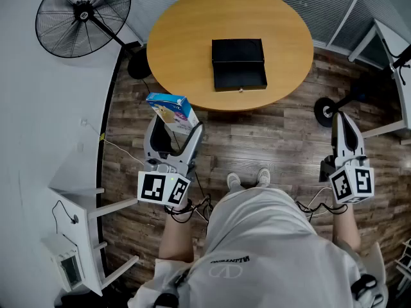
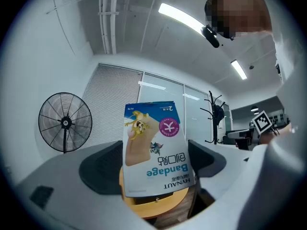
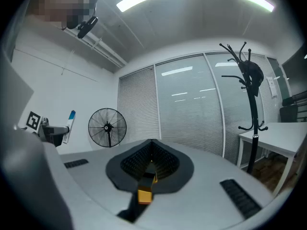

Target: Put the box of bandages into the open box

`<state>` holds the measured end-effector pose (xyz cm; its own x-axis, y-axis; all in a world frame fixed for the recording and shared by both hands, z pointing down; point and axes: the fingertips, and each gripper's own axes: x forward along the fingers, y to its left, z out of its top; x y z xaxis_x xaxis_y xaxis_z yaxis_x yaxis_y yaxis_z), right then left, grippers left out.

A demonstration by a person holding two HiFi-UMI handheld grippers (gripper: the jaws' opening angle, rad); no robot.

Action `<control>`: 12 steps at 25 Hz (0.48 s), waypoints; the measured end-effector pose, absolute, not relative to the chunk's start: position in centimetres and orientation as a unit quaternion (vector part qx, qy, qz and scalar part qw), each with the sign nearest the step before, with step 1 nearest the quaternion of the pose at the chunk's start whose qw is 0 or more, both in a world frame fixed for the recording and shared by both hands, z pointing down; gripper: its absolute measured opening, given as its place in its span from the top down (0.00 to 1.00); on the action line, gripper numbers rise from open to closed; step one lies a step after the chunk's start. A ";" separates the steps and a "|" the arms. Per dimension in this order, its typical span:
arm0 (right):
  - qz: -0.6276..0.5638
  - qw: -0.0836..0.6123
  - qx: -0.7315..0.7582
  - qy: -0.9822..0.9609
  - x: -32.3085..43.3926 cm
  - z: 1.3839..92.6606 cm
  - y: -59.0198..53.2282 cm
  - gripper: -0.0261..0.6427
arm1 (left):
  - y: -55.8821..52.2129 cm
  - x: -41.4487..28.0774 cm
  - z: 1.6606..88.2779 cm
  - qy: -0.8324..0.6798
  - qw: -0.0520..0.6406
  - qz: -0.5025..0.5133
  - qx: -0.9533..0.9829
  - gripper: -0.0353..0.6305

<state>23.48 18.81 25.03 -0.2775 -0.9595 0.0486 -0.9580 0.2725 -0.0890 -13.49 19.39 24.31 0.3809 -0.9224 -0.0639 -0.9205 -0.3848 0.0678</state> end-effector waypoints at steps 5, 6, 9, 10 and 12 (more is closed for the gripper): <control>-0.048 0.008 -0.601 0.798 23.3 25.1 18.9 0.94 | 19.5 -13.5 24.3 -0.552 0.008 -0.044 0.832 0.30; -0.048 0.008 -0.601 0.798 23.2 25.1 18.9 0.94 | 19.5 -13.6 24.3 -0.552 0.007 -0.044 0.833 0.30; -0.047 0.007 -0.602 0.797 23.2 25.2 19.0 0.94 | 19.5 -13.6 24.3 -0.550 0.007 -0.045 0.834 0.30; -0.047 0.007 -0.602 0.797 23.1 25.3 19.0 0.94 | 19.5 -13.6 24.4 -0.549 0.007 -0.045 0.834 0.30; -0.049 0.010 -0.601 0.798 23.0 25.3 19.0 0.94 | 19.5 -13.7 24.4 -0.548 0.007 -0.046 0.835 0.30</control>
